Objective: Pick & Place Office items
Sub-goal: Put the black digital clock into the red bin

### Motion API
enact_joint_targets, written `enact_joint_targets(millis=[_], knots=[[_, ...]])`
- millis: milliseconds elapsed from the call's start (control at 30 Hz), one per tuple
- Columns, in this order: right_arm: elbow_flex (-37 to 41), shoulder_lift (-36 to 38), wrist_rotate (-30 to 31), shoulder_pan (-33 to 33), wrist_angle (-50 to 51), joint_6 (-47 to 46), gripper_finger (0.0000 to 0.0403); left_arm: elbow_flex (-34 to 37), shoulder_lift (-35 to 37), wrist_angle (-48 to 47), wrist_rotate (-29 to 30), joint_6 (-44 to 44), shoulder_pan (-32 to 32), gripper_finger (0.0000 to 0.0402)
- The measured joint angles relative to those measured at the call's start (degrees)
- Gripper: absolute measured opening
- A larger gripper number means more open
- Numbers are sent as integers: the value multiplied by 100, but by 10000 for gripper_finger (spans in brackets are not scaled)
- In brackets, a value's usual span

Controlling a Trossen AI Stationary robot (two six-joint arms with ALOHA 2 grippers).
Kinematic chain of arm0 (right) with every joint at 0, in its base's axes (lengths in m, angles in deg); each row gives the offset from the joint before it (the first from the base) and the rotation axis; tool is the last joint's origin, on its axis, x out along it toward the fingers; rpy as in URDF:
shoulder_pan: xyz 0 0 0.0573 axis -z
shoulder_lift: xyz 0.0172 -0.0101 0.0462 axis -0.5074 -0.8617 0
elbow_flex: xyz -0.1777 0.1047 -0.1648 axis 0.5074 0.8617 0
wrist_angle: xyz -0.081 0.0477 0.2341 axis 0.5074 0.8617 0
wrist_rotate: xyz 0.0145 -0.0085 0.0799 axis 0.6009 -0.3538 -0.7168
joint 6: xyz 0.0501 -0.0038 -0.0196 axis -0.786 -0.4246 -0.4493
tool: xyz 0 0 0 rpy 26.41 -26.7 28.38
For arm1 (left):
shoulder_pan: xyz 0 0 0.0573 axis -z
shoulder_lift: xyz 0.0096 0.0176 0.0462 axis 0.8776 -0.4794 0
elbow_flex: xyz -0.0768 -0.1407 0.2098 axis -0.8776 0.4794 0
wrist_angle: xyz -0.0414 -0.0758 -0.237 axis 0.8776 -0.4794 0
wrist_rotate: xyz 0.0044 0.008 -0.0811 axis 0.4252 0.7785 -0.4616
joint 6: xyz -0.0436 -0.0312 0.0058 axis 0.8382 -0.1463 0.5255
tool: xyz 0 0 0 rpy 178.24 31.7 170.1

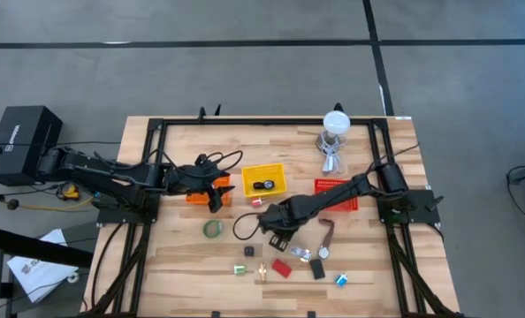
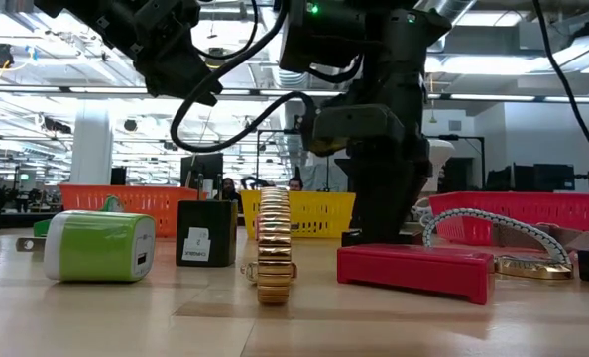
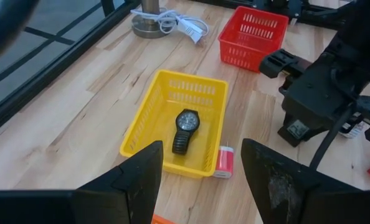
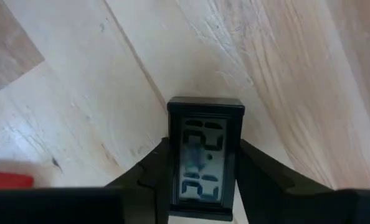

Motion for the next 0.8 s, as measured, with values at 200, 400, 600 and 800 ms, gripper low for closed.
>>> enact_joint_targets(millis=[200,400,600,800], knots=[[37,139,21,94,271,136,167,0,0,-3,0,1,1,213],[38,282,80,193,887,203,133,-2,0,-6,0,-1,1,213],[10,506,220,228,1384,296,136,-4,0,4,0,-1,1,213],[15,1062,559,242,2473,18,136,-4,0,12,0,1,1,213]])
